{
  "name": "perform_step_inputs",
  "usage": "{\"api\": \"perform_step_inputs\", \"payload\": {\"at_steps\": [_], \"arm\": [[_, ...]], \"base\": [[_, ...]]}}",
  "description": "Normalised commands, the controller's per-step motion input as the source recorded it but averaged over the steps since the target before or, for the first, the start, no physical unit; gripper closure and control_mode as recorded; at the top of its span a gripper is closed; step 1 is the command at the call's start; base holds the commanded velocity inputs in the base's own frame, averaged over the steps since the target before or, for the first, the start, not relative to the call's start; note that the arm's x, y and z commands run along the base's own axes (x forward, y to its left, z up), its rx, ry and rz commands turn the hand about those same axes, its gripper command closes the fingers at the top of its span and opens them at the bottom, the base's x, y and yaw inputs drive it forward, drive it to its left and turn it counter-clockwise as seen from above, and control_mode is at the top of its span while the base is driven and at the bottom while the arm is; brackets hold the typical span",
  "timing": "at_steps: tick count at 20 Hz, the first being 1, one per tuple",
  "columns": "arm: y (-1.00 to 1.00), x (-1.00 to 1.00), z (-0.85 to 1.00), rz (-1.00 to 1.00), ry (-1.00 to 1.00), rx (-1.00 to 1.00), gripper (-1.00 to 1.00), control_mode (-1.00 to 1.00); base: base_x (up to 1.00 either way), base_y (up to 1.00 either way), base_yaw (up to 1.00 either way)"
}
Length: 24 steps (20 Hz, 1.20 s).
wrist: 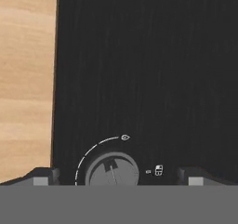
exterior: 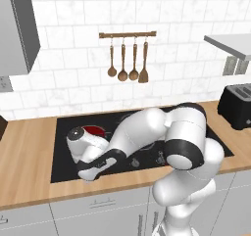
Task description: Turn off the front left burner of the stove.
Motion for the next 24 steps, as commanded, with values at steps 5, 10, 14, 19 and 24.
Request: {"api": "perform_step_inputs", "payload": {"at_steps": [5, 10, 14, 19, 24], "arm": [[0.01, 0.04, -0.17, 0.0, 0.01, 0.0, -1.0, -1.0], [0.0, 0.0, -0.19, 0.0, 0.02, 0.0, -1.0, -1.0], [0.0, 0.0, -0.03, 0.0, 0.0, 0.0, 1.0, -1.0], [0.0, 0.0, 0.0, 0.0, 0.0, 0.0, 1.0, -1.0], [0.0, -0.04, 0.0, -0.02, 0.0, 0.0, 1.0, -1.0]], "base": [[0.0, 0.0, 0.0], [0.0, 0.0, 0.0], [0.0, 0.0, 0.0], [0.0, 0.0, 0.0], [0.0, 0.0, 0.0]]}}
